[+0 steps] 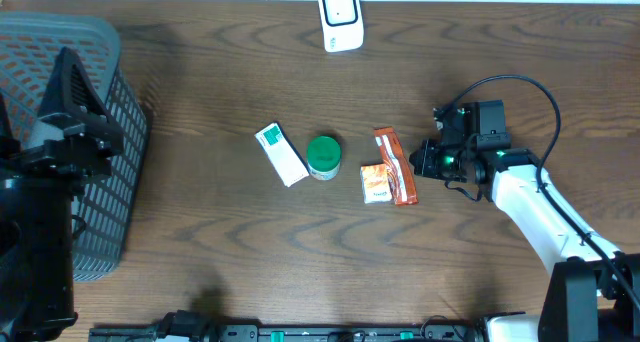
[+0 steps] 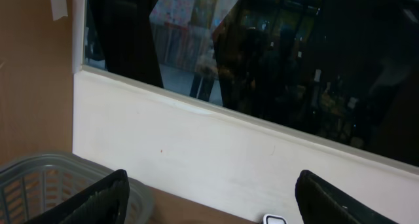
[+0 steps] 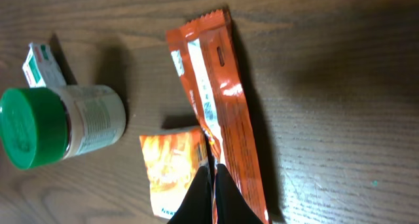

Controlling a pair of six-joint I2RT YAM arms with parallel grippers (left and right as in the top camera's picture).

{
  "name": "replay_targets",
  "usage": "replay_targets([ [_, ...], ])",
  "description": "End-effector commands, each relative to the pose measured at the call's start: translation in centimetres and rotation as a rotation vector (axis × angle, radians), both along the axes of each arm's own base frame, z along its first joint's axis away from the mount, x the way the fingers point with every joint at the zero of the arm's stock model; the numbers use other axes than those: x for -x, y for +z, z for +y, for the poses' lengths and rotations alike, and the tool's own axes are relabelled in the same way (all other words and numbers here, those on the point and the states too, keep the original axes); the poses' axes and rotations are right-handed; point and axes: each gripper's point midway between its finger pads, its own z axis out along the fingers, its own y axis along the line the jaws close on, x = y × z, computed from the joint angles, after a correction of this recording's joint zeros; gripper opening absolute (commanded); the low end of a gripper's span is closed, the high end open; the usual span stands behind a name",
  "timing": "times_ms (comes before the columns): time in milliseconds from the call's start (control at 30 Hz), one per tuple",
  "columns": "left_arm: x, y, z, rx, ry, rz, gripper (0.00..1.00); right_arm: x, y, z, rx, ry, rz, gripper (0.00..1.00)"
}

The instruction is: Scan the item barcode

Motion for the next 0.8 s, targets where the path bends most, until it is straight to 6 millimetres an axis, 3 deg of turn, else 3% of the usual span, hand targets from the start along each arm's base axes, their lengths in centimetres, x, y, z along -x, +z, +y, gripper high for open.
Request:
replay_targets([
  [0,0.1,0.1,0.2,0.014,0.007,-0.007,0.81,0.0,-1.2,0.0,0.005,-0.027,0.037,0.01],
  [367,0.1,0.1,0.2,0.014,0.007,-0.007,0.81,1.5,-6.5,2.8,-0.004,0.030,0.179,0.01],
  [600,0.1,0.1,0.2,0.014,0.007,-0.007,0.82,3.2,-9.3,2.8,0.020,0.013,0.300,0.01],
  [767,0.0,-0.1,0.2,0.013,0.007,0.001,0.82,4.6,-10.2,2.2,0.052,0.006,0.363,0.01],
])
